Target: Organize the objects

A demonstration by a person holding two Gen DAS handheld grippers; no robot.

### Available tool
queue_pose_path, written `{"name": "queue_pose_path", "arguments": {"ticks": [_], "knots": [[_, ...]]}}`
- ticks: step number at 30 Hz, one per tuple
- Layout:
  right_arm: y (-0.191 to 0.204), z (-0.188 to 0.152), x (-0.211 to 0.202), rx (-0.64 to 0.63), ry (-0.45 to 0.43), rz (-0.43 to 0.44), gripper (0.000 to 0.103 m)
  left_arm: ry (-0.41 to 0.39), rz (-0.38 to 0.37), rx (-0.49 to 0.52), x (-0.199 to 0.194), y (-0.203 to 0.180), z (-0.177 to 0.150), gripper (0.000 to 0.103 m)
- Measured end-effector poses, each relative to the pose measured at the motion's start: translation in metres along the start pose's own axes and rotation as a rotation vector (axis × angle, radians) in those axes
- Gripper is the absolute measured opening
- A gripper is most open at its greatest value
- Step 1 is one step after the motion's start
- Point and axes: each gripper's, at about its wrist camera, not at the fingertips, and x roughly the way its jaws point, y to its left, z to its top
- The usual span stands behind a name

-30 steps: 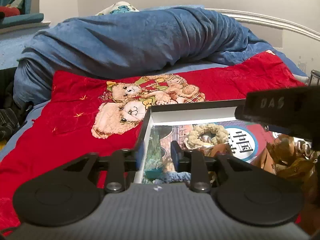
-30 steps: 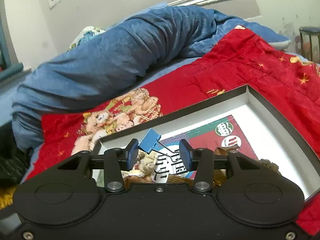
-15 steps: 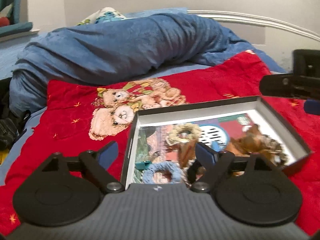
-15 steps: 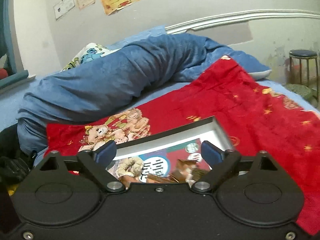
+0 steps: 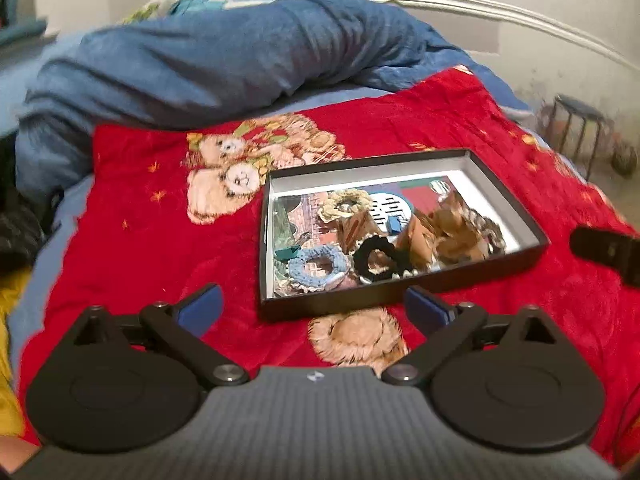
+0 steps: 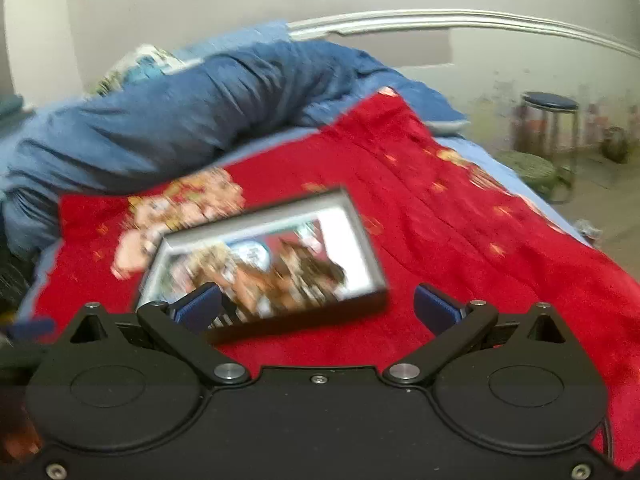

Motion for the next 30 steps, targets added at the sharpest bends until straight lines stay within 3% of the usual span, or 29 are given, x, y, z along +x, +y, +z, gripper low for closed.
{"name": "queue_pose_path", "arguments": {"ticks": [3, 10, 22, 30], "knots": [[0.008, -0.014, -0.007, -0.042, 0.033, -0.013, 0.103, -0.011, -0.016, 0.085, -0.012, -0.008, -0.002, 0.103], [0.033, -0.034, -0.02, -0.146, -0.018, -0.136, 0.103, 0.038, -0.009, 0.117, -0.022, -0.019, -0.008, 0.103], [0.034, -0.035, -0.011, -0.16, 0.039, -0.127, 0.103, 0.069, 0.013, 0.109, -0.013, -0.011, -0.018, 0.103], [0.046, -0.041, -0.002, -0.218, 0.056, -0.26, 0.103, 0.038, -0.081, 0.103, -0.006, 0.002, -0.037, 0.103]]}}
